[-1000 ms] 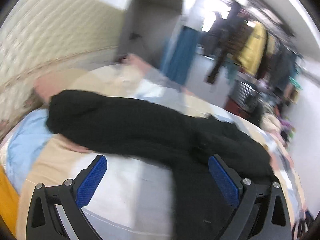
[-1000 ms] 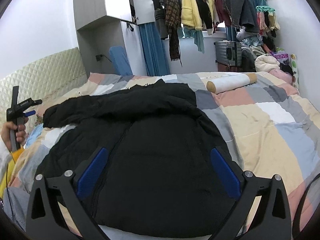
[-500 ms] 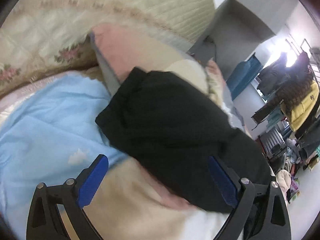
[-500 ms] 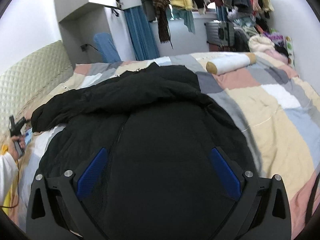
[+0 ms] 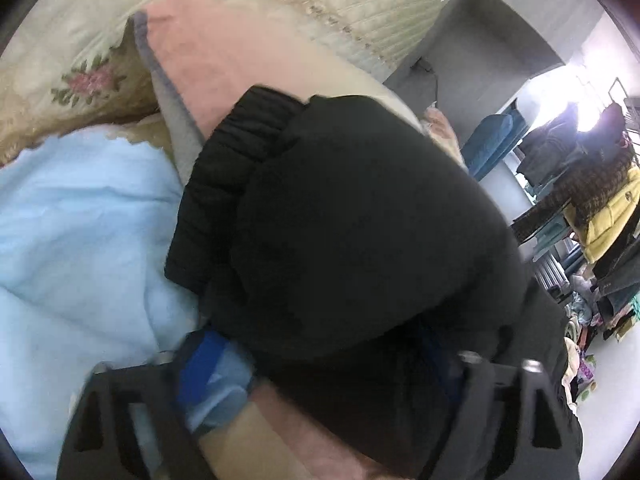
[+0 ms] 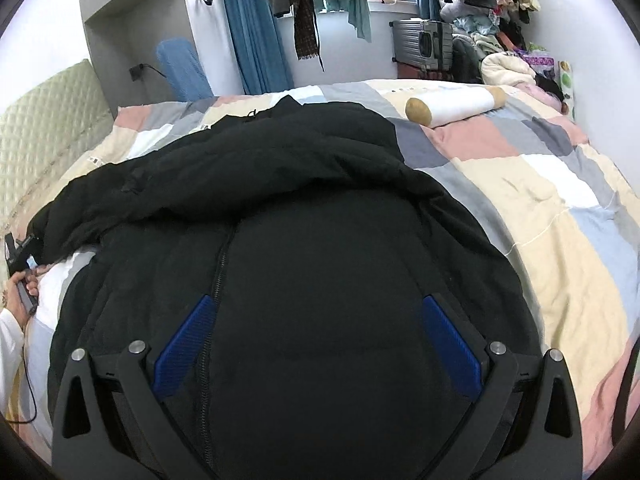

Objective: Fold large clothes
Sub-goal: 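Grasp the other sleeve cuff with the left gripper and lift it, then fold the held sleeve across the jacket body with the left gripper and release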

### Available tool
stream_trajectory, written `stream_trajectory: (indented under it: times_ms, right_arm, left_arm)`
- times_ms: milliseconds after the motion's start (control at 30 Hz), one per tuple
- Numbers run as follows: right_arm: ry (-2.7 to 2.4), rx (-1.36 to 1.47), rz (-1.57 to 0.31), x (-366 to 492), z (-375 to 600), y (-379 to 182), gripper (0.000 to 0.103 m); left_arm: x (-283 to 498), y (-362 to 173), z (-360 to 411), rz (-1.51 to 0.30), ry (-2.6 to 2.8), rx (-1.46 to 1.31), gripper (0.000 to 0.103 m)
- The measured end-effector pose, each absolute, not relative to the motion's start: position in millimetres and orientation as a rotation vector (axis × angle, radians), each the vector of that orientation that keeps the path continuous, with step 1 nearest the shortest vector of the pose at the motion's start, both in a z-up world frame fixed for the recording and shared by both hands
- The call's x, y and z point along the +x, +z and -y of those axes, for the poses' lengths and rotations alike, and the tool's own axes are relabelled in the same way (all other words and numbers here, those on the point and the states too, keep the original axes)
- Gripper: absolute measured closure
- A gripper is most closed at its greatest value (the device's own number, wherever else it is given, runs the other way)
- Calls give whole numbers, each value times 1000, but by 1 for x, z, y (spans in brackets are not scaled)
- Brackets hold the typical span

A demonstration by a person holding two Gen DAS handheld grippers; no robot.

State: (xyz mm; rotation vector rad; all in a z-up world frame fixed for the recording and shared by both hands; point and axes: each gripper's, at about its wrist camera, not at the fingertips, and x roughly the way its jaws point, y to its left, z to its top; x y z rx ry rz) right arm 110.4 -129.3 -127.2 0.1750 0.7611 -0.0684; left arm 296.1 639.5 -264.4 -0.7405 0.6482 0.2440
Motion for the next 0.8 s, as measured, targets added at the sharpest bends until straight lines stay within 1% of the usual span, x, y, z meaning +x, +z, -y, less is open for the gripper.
stream_trajectory:
  times_ms: [33,100,133,167,200,267,533,667,800]
  right_arm:
    - [-67,170,-757,109,128,-126,1]
    - [-70,154,-749,108,126,-123,1]
    - [-70,141,-746,108,124,-122,1]
    - [-63,136,-744,108,123,-121,1]
    - [-53,131,-738,107,122,-119,1]
    - [-45,116,-719,102,122,-113,1]
    - [-37,157,-680,86,145,-101,1]
    - [-14,162,-643,74,153,-92,1]
    - [31,144,-610,65,157,-85,1]
  left_arm:
    - [296,-262,-637,-641,240,-751,43]
    - [297,-253,-630,-641,250,-741,63]
    - [298,-247,-625,-639,262,-729,68]
    - [297,-237,-621,-631,270,-721,80]
    - [296,-231,-619,-623,269,-718,88]
    - [291,-212,-611,-608,294,-683,90]
    - [259,-124,-573,-559,321,-561,91]
    - [250,-71,-545,-565,357,-484,92]
    - [246,-9,-503,-519,341,-441,95]
